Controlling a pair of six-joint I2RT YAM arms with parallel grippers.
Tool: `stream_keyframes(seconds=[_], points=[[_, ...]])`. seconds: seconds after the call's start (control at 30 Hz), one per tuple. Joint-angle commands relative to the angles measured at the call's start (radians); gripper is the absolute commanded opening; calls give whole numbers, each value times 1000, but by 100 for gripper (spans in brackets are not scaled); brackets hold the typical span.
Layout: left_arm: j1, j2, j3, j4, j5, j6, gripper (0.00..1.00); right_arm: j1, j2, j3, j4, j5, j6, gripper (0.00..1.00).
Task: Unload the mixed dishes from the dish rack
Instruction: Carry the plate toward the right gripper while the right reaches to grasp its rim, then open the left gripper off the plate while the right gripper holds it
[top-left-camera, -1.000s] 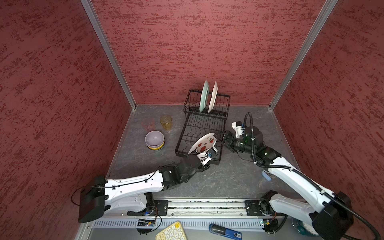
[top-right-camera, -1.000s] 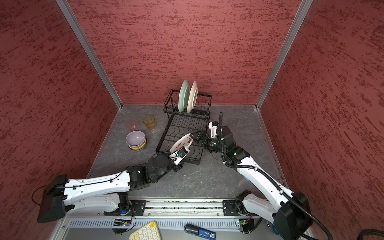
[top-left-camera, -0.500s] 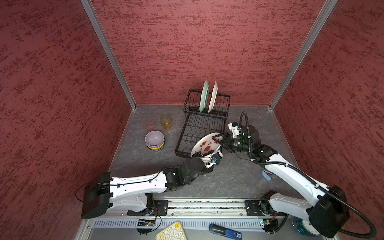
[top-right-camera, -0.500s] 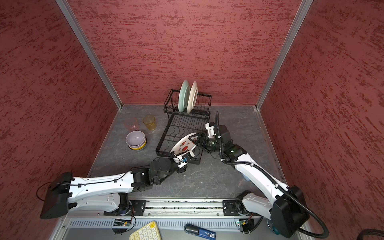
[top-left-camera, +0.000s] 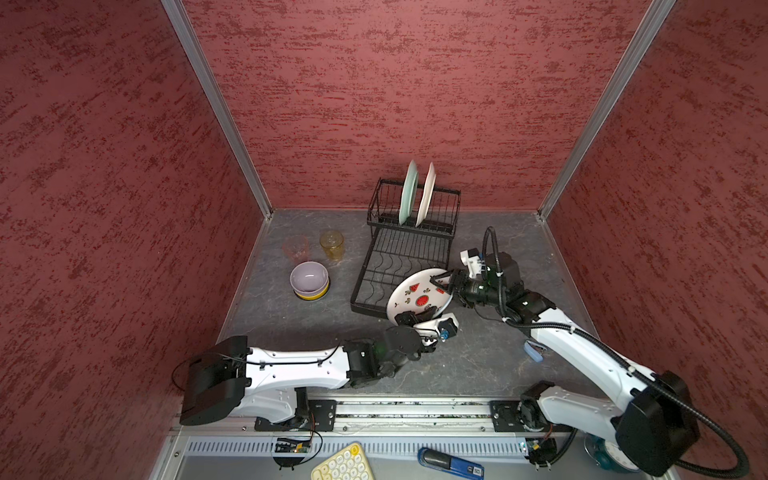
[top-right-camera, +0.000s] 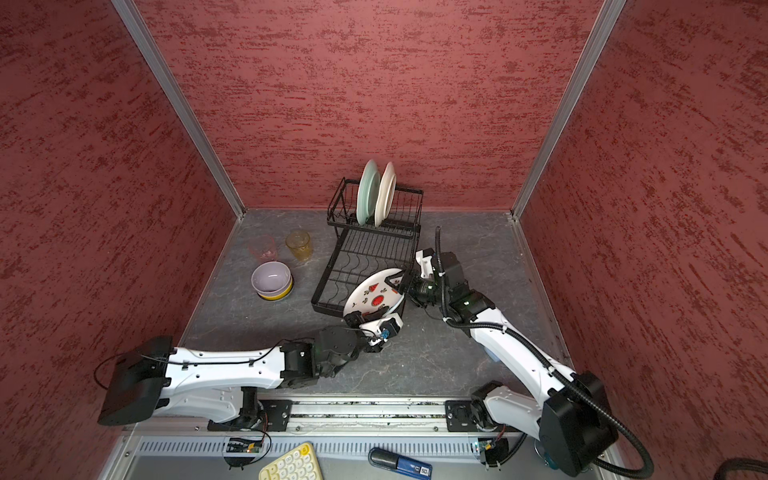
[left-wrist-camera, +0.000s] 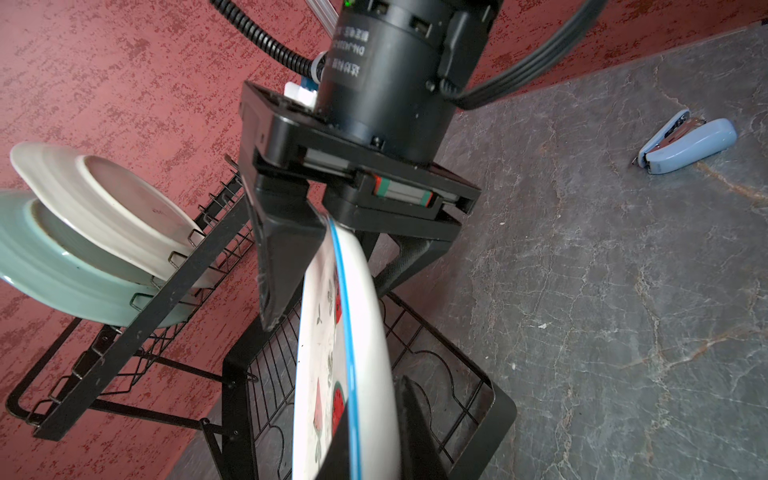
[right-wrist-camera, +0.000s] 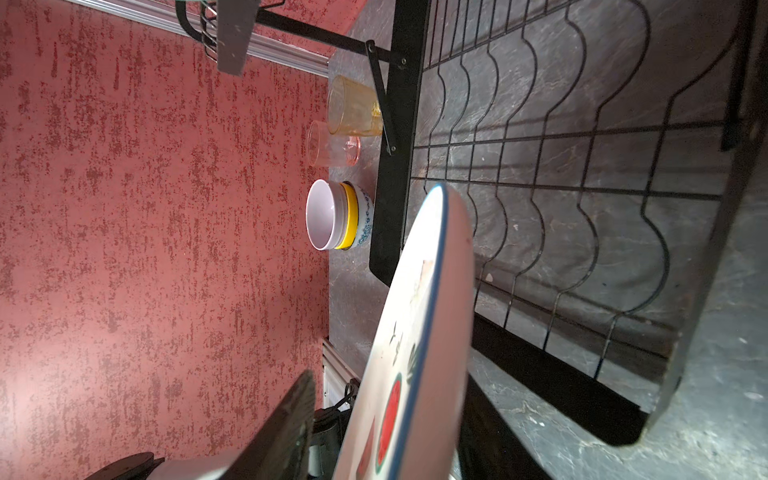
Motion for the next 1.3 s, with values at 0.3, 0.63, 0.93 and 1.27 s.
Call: stream_keyframes(seconds=[0.3,0.63,0.93,1.27], points=[[-11,39,8,200,7,90,0,-13,9,-8,86,-126,7,52],[-5,60,0,228,-5,96,0,-22,11,-31,124,-123,22,11],[0,73,-25,264,-22,81,0,-37,21,-42,171,-130,70,0],[7,50,-68,306,-18,52,72,-46,20,-81,283,-126,163,0]])
